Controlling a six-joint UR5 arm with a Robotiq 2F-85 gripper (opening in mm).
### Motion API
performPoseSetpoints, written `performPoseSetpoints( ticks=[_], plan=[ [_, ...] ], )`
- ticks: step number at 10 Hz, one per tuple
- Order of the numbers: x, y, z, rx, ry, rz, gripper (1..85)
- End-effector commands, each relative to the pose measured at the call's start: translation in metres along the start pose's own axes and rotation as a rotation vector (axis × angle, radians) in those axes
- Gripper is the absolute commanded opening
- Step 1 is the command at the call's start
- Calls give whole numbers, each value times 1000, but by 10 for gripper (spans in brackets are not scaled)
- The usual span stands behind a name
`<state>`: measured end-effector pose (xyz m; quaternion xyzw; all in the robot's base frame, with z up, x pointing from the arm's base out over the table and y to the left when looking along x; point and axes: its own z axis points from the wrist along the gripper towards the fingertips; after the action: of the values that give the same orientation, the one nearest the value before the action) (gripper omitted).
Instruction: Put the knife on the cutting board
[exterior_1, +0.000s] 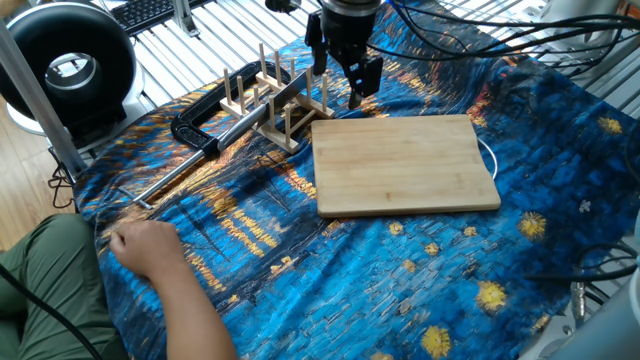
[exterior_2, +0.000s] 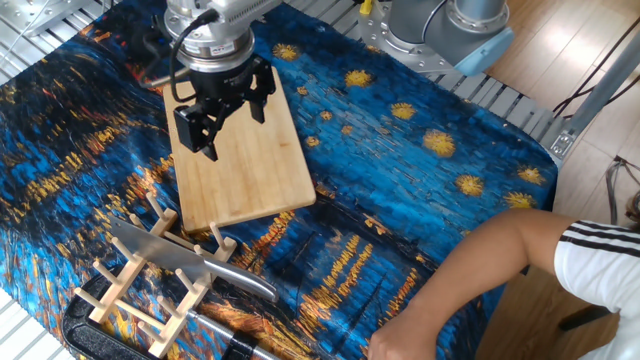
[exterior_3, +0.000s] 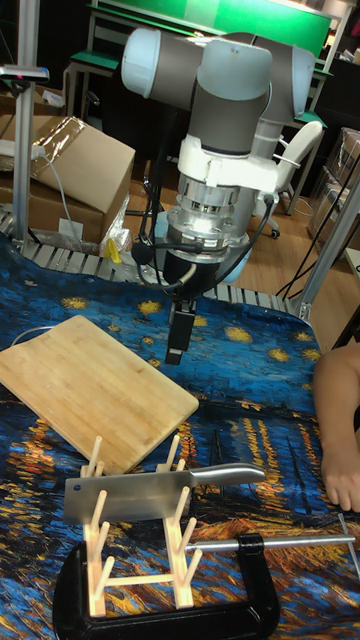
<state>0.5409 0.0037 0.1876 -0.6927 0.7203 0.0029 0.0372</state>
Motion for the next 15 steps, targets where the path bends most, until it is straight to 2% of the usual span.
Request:
performPoseSetpoints(
  ticks=[1,3,4,5,6,8,9,11,13,15],
  plan=[
    [-2,-8,4,9,-7,-26,850],
    [-12,-25,15,12,-11,25,830],
    [-21,-30,19,6,-28,47,823],
    [-23,-31,19,3,-26,50,833],
    [-16,-30,18,5,2,35,850],
    [-12,-28,18,-2,17,74,850],
    [-14,-30,18,3,12,96,850],
    [-9,-31,18,10,28,109,850],
    [-12,-32,19,3,10,85,850],
    [2,-67,33,-16,-14,31,850]
  ],
)
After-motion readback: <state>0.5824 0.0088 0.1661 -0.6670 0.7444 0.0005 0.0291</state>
